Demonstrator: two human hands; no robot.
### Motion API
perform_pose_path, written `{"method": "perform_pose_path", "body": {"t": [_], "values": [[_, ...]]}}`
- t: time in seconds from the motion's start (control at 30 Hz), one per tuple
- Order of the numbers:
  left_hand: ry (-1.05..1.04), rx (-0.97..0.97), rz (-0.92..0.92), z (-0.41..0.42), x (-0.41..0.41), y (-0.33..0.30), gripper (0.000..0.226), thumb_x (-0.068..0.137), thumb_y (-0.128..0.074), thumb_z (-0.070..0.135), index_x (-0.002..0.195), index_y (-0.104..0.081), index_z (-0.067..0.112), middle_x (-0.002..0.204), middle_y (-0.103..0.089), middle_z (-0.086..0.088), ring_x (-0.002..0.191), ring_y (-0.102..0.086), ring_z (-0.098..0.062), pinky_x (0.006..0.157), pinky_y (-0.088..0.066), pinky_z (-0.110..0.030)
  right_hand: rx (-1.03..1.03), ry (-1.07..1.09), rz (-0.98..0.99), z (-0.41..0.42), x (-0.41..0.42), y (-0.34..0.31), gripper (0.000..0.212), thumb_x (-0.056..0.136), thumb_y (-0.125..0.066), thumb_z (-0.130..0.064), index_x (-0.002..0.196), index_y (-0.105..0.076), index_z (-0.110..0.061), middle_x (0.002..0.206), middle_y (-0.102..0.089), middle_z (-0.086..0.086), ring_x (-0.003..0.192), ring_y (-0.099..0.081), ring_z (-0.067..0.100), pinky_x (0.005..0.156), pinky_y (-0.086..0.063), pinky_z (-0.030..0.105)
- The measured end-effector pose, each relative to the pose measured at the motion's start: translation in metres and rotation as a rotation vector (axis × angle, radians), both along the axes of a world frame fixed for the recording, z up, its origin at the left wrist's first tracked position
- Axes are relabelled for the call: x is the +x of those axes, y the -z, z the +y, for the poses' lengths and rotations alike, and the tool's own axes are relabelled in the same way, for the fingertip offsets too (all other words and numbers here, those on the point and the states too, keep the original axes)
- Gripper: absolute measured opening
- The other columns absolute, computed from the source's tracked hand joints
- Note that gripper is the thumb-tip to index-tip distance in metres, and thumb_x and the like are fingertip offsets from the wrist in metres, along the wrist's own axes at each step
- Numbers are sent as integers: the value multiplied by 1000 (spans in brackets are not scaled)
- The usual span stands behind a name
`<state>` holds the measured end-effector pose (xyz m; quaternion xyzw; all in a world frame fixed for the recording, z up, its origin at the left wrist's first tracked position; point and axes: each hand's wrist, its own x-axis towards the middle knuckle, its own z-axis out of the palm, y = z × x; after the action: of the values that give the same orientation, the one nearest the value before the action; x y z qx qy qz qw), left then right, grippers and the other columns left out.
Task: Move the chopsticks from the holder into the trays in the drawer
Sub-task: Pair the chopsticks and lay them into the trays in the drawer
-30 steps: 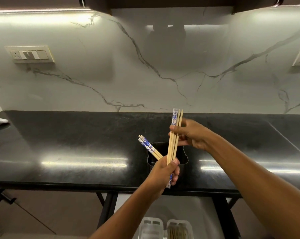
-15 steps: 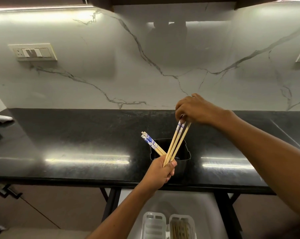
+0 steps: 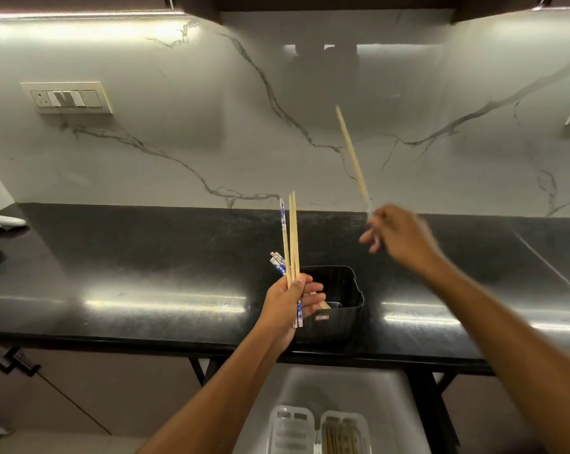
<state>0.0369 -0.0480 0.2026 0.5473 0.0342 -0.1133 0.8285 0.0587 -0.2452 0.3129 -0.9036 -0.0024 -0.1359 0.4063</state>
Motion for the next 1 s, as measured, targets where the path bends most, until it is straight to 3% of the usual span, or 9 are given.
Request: {"method": "perform_pose_path", "body": {"t": [0.07,0.13,0.3,0.47,0.63,0.73,0.83,0.9,1.0], "values": [[-26,-73,-6,-8,7,-7,21,99,-46,22,103,-60,6,97,-75,-13,91,-73,-22,73,-60,-29,104,-50,145,20,-16,32,17,98,-46,-21,85,-56,-21,79,-72,3,51,-65,4,46,-47,13],[-34,-142,-8,-17,12,-13,20,99,-46,20,103,-60,6,105,-73,-16,96,-71,-23,83,-58,-34,130,-84,233,38,-29,55,17,98,-46,-22,86,-57,-21,82,-73,4,52,-67,7,44,-46,15],[-9,-178,20,-29,12,-16,24,98,-46,22,110,-62,7,106,-73,-12,91,-72,-22,69,-60,-35,170,-134,319,56,-43,76,16,99,-44,-29,93,-57,-20,81,-71,2,61,-70,10,49,-51,17],[27,-193,63,-32,11,-9,21,97,-50,20,110,-62,9,111,-72,-11,111,-65,-25,93,-53,-44,193,-141,350,51,-45,79,20,98,-47,-27,91,-60,-14,79,-70,3,64,-69,11,54,-55,20],[107,-171,57,-31,10,-1,23,97,-50,18,113,-62,9,107,-74,-7,89,-73,-21,67,-60,-37,160,-173,373,48,-44,78,22,97,-50,-23,81,-63,-16,76,-71,6,63,-69,11,56,-55,19],[110,-166,48,-30,10,2,21,96,-52,16,111,-62,6,101,-75,-10,84,-73,-18,79,-59,-38,-70,-121,288,40,-40,68,22,96,-53,-23,79,-67,-17,69,-69,-2,58,-64,5,57,-52,17],[106,-113,17,-25,9,7,18,96,-52,14,109,-63,8,102,-75,-9,99,-71,-17,93,-52,-33,-242,23,15,31,-25,39,13,94,-56,-23,91,-67,-16,76,-67,-2,62,-60,7,66,-53,25],[120,-81,16,-24,6,10,18,95,-52,14,108,-64,10,103,-75,-8,101,-70,-18,87,-54,-29,-393,-31,-207,28,-10,12,14,93,-57,-19,102,-67,-14,91,-66,4,77,-60,13,79,-51,30],[158,-57,4,-27,2,13,17,95,-53,14,107,-64,10,103,-75,-8,102,-70,-20,87,-55,-28,-863,-205,-409,35,14,-20,31,90,-60,-21,122,-63,-23,119,-57,11,111,-53,28,95,-39,42]]}}
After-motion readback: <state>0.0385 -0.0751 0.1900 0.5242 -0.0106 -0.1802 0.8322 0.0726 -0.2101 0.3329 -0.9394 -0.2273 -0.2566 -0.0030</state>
